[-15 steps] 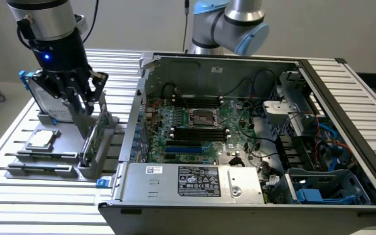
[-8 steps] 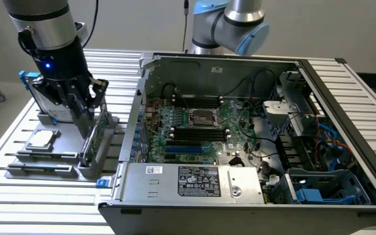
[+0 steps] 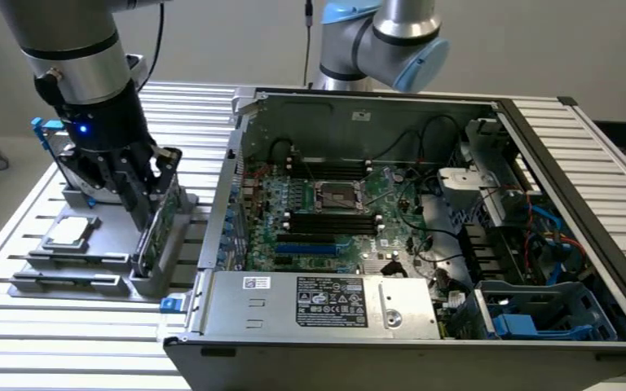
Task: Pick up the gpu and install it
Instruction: 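Pick up the gpu and move the gpu toward the slot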
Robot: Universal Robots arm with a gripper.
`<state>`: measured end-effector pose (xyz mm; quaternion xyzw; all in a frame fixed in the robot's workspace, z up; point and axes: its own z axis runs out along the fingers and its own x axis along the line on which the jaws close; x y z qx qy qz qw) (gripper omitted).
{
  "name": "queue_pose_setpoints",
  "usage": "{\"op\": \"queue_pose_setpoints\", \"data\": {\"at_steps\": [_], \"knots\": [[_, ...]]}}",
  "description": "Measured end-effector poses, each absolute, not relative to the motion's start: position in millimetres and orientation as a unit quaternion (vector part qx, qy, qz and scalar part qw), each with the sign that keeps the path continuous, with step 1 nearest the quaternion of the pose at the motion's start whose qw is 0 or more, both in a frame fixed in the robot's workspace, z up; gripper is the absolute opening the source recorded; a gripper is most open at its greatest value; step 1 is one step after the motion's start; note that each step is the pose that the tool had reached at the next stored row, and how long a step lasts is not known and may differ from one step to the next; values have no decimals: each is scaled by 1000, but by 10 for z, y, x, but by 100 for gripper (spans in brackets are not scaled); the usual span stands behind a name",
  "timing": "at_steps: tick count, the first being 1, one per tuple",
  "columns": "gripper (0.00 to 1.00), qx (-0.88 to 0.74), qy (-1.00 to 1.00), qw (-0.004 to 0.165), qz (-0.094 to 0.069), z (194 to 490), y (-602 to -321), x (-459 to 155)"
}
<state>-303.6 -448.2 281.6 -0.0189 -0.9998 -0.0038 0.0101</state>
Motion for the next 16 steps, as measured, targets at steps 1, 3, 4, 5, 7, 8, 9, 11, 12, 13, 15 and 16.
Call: {"op": "queue_pose_setpoints", "data": {"at_steps": [1,3,4,5,7,8,9,11,12,13,15,16], "knots": [[36,-19,-1000,10,-4,2798,-4485,-3036],[36,-19,-1000,10,-4,2760,-4487,-3036],[36,-19,-1000,10,-4,2743,-4487,-3034],[36,-19,-1000,10,-4,2725,-4487,-3033],[36,-18,-1000,10,-4,2689,-4487,-3026],[36,-18,-1000,10,-4,2671,-4487,-3023],[36,-18,-1000,10,-4,2652,-4487,-3018],[36,-18,-1000,10,-4,2616,-4487,-3011],[36,-18,-1000,10,-4,2598,-4486,-3010],[36,-18,-1000,10,-4,2580,-4487,-3010],[36,-18,-1000,10,-4,2544,-4487,-3009],[36,-18,-1000,10,-4,2525,-4487,-3009]]}}
